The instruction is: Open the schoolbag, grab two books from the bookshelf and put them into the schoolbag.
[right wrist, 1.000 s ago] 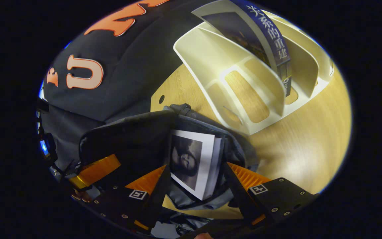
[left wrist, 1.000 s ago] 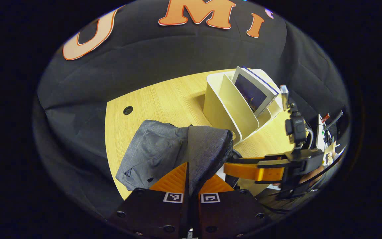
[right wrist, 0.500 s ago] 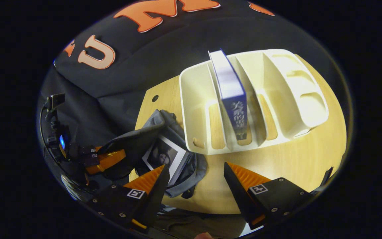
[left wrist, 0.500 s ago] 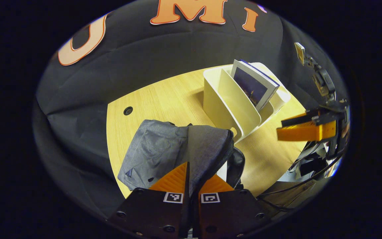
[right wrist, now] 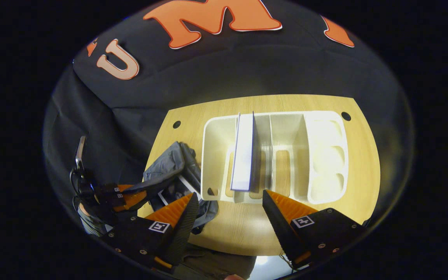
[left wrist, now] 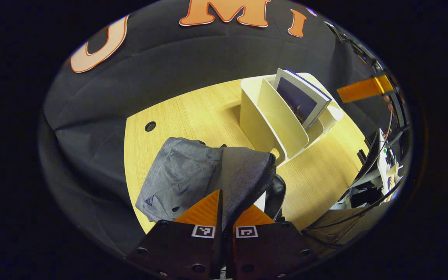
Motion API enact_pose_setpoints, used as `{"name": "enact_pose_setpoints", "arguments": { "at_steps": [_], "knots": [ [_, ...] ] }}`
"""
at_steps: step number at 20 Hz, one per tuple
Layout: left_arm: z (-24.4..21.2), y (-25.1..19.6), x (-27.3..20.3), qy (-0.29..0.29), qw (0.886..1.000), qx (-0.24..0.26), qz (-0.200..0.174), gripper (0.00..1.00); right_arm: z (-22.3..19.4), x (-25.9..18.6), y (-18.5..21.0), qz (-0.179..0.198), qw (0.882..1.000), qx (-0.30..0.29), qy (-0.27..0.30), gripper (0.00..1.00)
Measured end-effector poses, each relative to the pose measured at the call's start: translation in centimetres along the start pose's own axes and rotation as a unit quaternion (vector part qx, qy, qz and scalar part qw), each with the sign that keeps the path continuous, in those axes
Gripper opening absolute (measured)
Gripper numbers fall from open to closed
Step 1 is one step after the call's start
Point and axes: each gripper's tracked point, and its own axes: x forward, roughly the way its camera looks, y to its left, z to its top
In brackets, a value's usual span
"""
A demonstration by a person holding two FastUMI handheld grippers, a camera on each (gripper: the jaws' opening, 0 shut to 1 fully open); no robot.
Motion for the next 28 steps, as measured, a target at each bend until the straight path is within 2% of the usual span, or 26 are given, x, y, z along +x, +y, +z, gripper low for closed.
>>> {"name": "enact_pose_setpoints", "arguments": {
  "at_steps": [2, 6, 9, 14, 16, 19, 20, 21, 23, 24, 27, 28],
  "knots": [
    [-0.1, 0.1, -0.1, 0.001, 1.000, 0.002, 0.003, 0.07, 2.1, 0.4, -0.7, -0.012, 1.000, -0.014, -0.002, 0.98],
    [0.1, 0.1, -0.2, 0.003, 1.000, 0.002, 0.010, 0.05, 4.1, 2.9, -1.7, -0.029, 0.999, -0.020, 0.020, 0.98],
    [0.0, 0.1, -0.3, 0.006, 1.000, -0.002, 0.016, 0.05, 4.2, 5.2, -1.5, -0.024, 0.999, -0.005, 0.047, 0.96],
    [0.1, 0.1, -0.3, 0.008, 1.000, -0.005, 0.021, 0.05, 3.9, 9.0, -2.0, -0.043, 0.996, -0.005, 0.076, 0.95],
    [0.1, 0.0, -0.4, 0.009, 1.000, -0.008, 0.023, 0.05, 3.8, 9.9, -2.2, -0.054, 0.995, -0.007, 0.082, 0.89],
    [0.0, 0.0, -0.5, 0.009, 1.000, -0.010, 0.025, 0.05, 3.5, 10.9, -2.6, -0.069, 0.994, -0.007, 0.087, 0.85],
    [0.0, 0.0, -0.5, 0.009, 1.000, -0.009, 0.025, 0.05, 3.5, 11.0, -2.8, -0.075, 0.993, -0.005, 0.089, 0.83],
    [0.1, 0.0, -0.6, 0.008, 1.000, -0.008, 0.026, 0.05, 3.4, 11.2, -2.8, -0.078, 0.993, -0.002, 0.090, 0.75],
    [0.1, 0.0, -0.7, 0.006, 1.000, -0.007, 0.027, 0.05, 3.1, 11.1, -2.6, -0.074, 0.993, 0.006, 0.096, 0.64],
    [0.1, 0.0, -0.8, 0.006, 1.000, -0.006, 0.026, 0.05, 3.3, 10.9, -2.6, -0.076, 0.993, 0.007, 0.093, 0.61],
    [-0.1, 0.1, -0.9, 0.002, 1.000, -0.006, 0.026, 0.05, 3.3, 10.5, -3.6, -0.099, 0.991, 0.006, 0.085, 0.43],
    [-0.1, 0.1, -1.0, 0.001, 1.000, -0.006, 0.026, 0.05, 3.3, 10.3, -4.0, -0.106, 0.991, 0.006, 0.085, 0.40]
  ]
}}
